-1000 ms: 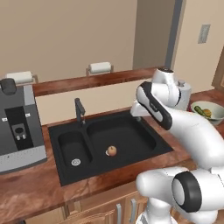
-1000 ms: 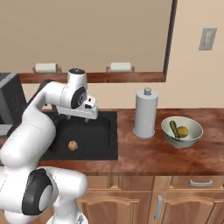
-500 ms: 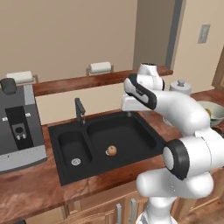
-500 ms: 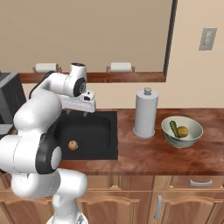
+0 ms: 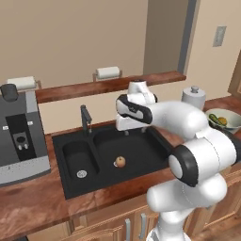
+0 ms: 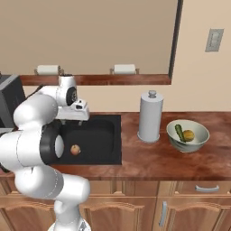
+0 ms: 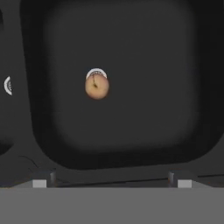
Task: Pick the squashs from the cabinet and place them in one bowl. Pick the peach from the sink and place it in the other bowl.
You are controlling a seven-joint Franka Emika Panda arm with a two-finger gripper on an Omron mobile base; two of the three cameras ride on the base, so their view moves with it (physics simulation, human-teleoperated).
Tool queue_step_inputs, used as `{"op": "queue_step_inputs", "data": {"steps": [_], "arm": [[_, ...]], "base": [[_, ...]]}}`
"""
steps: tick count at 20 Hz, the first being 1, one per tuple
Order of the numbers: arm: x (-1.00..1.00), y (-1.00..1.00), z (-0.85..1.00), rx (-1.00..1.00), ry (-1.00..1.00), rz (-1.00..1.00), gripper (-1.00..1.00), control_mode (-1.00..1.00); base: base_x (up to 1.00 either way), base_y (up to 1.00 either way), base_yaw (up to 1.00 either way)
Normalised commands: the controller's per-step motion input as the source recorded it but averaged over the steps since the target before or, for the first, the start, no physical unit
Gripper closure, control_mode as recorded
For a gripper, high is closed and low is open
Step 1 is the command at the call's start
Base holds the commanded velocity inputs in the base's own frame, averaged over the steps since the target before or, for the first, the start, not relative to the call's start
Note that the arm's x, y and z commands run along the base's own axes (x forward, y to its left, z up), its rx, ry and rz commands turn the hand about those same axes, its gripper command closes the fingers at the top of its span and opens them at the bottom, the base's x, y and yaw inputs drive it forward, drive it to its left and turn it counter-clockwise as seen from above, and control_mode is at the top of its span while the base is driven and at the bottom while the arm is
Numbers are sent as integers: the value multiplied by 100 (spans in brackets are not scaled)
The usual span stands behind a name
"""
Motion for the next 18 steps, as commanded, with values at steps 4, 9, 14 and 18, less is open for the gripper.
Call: {"op": "queue_step_inputs", "data": {"steps": [4, 9, 14, 18], "arm": [[7, 11, -49, -5, -12, 4, -100, -100], [13, 0, -25, 5, -3, 5, -100, -100], [10, 0, -16, 16, 0, 7, -100, -100], [11, 0, -28, 6, -5, 6, -100, -100]], "base": [[0, 0, 0], [0, 0, 0], [0, 0, 0], [0, 0, 0]]}}
